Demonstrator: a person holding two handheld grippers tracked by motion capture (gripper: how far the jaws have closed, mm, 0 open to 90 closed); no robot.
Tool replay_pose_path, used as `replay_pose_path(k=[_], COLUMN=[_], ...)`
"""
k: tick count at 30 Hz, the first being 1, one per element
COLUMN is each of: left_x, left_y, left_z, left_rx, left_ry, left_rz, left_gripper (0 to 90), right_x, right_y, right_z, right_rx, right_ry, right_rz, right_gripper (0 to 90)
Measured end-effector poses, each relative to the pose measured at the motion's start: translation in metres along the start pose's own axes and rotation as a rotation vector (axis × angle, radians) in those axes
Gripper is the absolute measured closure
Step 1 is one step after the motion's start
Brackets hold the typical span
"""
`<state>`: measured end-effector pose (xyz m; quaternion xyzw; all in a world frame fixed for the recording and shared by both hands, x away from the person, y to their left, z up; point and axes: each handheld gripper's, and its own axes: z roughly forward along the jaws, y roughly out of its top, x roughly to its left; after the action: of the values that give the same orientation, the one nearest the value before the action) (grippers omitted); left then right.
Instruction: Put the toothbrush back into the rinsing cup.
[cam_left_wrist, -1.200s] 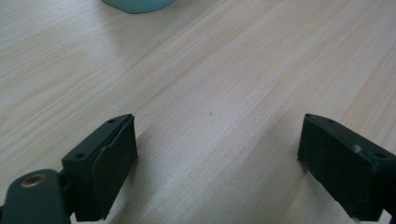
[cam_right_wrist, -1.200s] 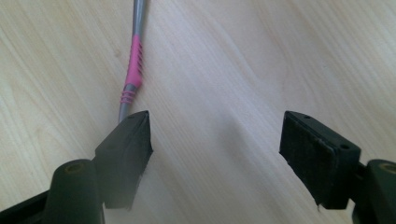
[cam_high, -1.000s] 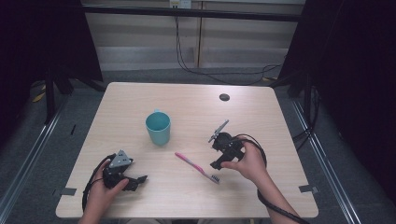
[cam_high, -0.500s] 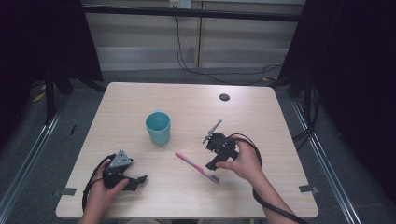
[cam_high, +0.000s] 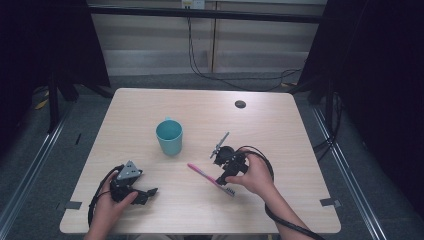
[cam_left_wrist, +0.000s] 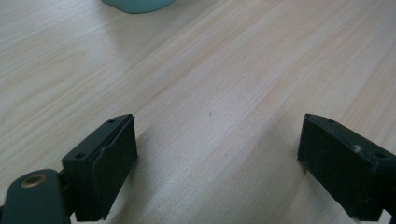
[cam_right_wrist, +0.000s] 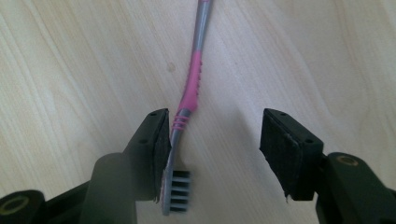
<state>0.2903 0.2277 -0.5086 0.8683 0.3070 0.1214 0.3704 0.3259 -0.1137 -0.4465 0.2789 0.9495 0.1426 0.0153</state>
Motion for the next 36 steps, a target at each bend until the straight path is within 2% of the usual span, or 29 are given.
replay_pose_path(k=[8,18,32,36], left_x=[0.0,0.0,0.0,0.0], left_y=[0.0,0.0,0.0,0.0], left_z=[0.0,0.0,0.0,0.0], left_rx=[0.0,0.001,0.001,0.001], left_ry=[0.0,-0.001,0.0,0.0], left_rz=[0.0,0.0,0.0,0.0], left_gripper=[11.5,11.5,11.4,11.4], right_x=[0.001,0.004,0.007,0.007], right_y=[0.003,0.007,0.009,0.009], right_z=[0.011,0.017,0.024,0.024], right_rx=[0.015,0.025,0.062,0.061], right_ry=[0.025,0.037,0.017,0.015], right_rz=[0.016,-0.002,-0.026,-0.024], right_gripper=[46.4,52.2,57.6,63.5])
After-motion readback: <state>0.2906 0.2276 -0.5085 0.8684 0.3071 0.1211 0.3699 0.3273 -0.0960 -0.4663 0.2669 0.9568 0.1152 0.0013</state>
